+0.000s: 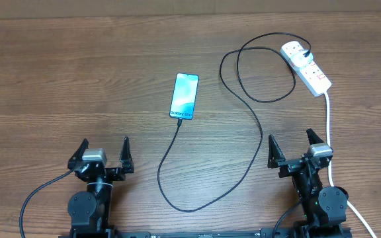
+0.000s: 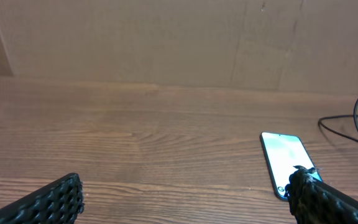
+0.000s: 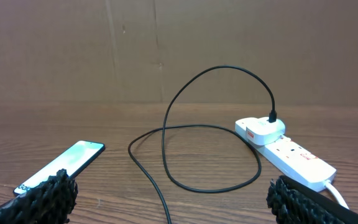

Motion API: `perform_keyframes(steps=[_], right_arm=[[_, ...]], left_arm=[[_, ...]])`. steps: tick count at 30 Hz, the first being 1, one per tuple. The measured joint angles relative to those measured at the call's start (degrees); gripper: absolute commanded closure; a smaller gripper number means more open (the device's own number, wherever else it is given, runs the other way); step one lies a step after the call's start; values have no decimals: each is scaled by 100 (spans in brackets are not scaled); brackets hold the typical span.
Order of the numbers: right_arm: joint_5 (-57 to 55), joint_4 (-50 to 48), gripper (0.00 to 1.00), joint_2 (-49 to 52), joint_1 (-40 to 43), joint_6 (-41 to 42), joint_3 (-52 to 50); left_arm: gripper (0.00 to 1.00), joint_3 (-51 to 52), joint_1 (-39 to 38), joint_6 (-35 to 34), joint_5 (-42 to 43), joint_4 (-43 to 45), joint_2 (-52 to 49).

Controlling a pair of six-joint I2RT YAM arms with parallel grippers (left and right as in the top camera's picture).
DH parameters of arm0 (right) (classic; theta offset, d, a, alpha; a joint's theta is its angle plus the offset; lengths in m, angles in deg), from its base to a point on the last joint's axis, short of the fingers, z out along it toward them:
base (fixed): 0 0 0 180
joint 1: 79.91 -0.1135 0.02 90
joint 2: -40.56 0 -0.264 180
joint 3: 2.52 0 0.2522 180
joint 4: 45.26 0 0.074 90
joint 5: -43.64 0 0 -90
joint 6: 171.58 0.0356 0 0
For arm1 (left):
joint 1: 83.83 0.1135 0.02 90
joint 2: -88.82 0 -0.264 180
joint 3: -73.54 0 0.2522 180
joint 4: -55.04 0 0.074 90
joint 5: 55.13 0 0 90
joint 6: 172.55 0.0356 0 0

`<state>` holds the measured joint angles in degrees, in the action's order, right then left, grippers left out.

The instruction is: Plug charger to phone and switch on socket

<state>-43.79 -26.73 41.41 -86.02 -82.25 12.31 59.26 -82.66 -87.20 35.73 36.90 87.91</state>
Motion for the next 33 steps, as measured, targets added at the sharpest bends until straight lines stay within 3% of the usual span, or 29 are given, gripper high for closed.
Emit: perform_keyframes(steps=[33], right_arm=[[2,2,0,0,2,0,0]], left_arm=[[0,0,0,-122,2,2,0]])
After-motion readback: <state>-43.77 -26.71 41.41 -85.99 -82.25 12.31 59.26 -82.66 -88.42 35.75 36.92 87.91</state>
